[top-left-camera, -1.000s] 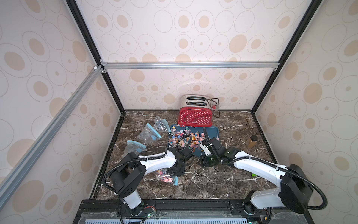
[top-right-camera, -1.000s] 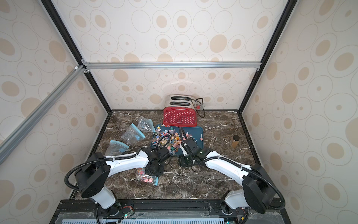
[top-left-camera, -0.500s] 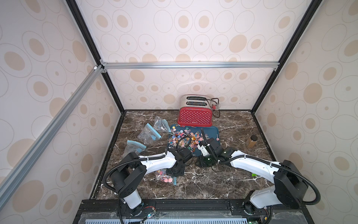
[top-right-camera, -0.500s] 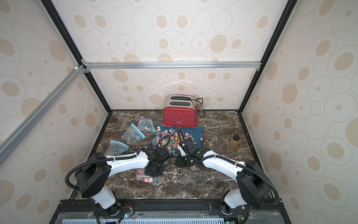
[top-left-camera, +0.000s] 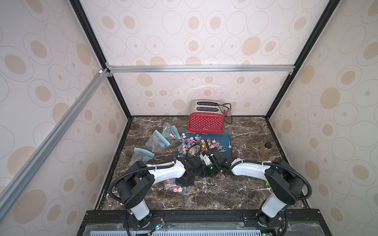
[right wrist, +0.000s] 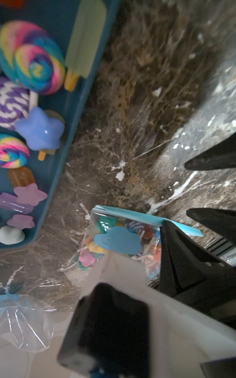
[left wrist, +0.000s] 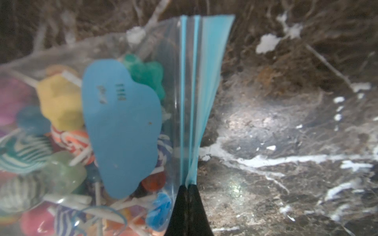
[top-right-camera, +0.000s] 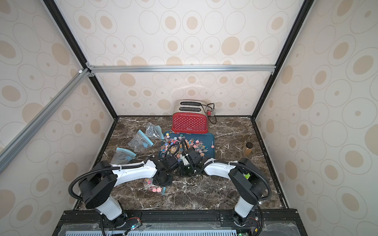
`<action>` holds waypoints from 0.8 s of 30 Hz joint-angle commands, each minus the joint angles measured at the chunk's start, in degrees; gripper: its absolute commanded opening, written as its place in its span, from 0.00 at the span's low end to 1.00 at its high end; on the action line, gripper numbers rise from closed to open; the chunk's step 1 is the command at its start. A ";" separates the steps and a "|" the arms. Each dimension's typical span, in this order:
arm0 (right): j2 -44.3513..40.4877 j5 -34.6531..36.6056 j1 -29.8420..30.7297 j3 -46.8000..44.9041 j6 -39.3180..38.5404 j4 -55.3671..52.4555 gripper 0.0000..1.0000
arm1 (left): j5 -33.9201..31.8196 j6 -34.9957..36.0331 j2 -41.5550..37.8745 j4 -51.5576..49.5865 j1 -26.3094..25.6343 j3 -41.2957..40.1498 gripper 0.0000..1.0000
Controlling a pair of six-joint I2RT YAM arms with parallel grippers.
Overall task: Pour candies out of the ziploc bag
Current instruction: Open the ziploc bag at the center of the board.
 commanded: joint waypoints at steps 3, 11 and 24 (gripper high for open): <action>3.15 -2.29 0.42 -0.99 5.53 6.94 0.34 | 0.60 1.12 -1.56 1.32 -0.55 -0.12 0.00; 6.23 -3.57 0.42 -2.33 8.84 10.87 0.34 | 0.53 1.55 -1.33 1.14 -0.54 -0.43 0.00; 9.02 -3.92 1.66 -1.45 9.98 11.16 0.33 | -0.42 1.60 -2.34 0.32 -0.52 -0.38 0.00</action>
